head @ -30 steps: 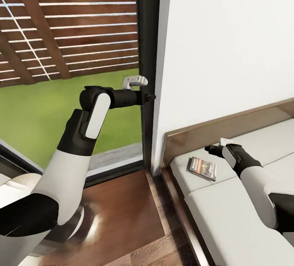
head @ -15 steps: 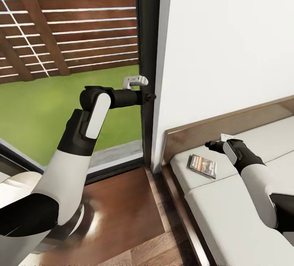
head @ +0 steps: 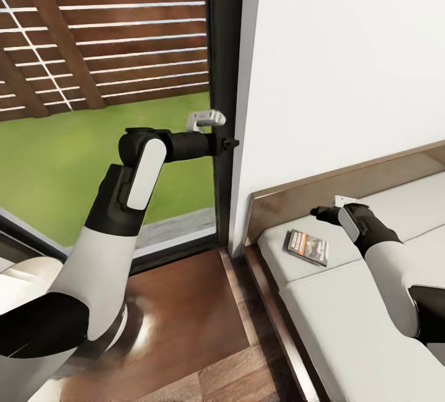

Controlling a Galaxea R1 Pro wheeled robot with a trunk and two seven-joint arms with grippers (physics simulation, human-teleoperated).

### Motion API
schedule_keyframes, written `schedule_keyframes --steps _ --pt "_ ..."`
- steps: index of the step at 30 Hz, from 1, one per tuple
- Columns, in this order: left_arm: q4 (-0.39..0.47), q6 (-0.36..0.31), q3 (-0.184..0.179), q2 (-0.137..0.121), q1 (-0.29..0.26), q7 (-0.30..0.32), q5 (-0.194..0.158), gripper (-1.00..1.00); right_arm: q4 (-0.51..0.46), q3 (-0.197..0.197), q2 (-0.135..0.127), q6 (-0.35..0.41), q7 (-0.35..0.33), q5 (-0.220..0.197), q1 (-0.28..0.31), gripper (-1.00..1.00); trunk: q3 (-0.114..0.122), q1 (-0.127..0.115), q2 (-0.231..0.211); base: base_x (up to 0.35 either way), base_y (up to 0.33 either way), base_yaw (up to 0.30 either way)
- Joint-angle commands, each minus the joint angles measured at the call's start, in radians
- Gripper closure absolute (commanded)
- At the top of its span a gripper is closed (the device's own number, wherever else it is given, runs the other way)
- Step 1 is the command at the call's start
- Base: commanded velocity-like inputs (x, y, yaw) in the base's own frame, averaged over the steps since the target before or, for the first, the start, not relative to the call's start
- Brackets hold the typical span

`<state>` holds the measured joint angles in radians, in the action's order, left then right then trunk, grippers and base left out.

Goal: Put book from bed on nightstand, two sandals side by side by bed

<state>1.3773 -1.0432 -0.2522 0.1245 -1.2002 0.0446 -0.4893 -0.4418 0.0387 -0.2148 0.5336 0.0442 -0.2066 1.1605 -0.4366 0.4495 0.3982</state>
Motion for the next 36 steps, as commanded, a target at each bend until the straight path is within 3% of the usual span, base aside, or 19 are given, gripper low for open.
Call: schedule_keyframes --steps 1,15,28,30,36 --pt "0.001 -0.004 0.001 0.000 -0.001 0.005 0.004 -1.00 -0.001 0.001 0.000 0.005 0.004 -0.010 0.004 -1.00 -0.003 0.000 0.002 0.000 0.000 0.000" --pt "0.002 -0.004 0.001 -0.001 -0.001 0.005 0.003 -1.00 0.012 0.000 0.005 -0.026 -0.004 -0.011 0.011 -1.00 -0.026 0.000 0.002 0.000 0.000 0.000" --pt "0.002 -0.004 0.000 0.000 -0.001 0.005 0.003 -1.00 0.018 -0.001 0.006 -0.239 -0.005 -0.016 0.011 -1.00 -0.047 0.000 0.002 0.000 0.000 0.000" --pt "0.002 -0.004 0.001 -0.001 -0.001 0.005 0.003 -1.00 0.041 -0.001 0.007 -0.326 -0.005 -0.017 0.010 -1.00 -0.050 0.000 0.002 0.000 0.000 0.000" --pt "0.002 -0.004 0.001 -0.002 -0.001 0.006 0.003 -1.00 0.106 -0.003 0.007 -0.386 -0.006 -0.018 0.010 -1.00 -0.059 0.000 0.002 0.000 0.000 0.000"
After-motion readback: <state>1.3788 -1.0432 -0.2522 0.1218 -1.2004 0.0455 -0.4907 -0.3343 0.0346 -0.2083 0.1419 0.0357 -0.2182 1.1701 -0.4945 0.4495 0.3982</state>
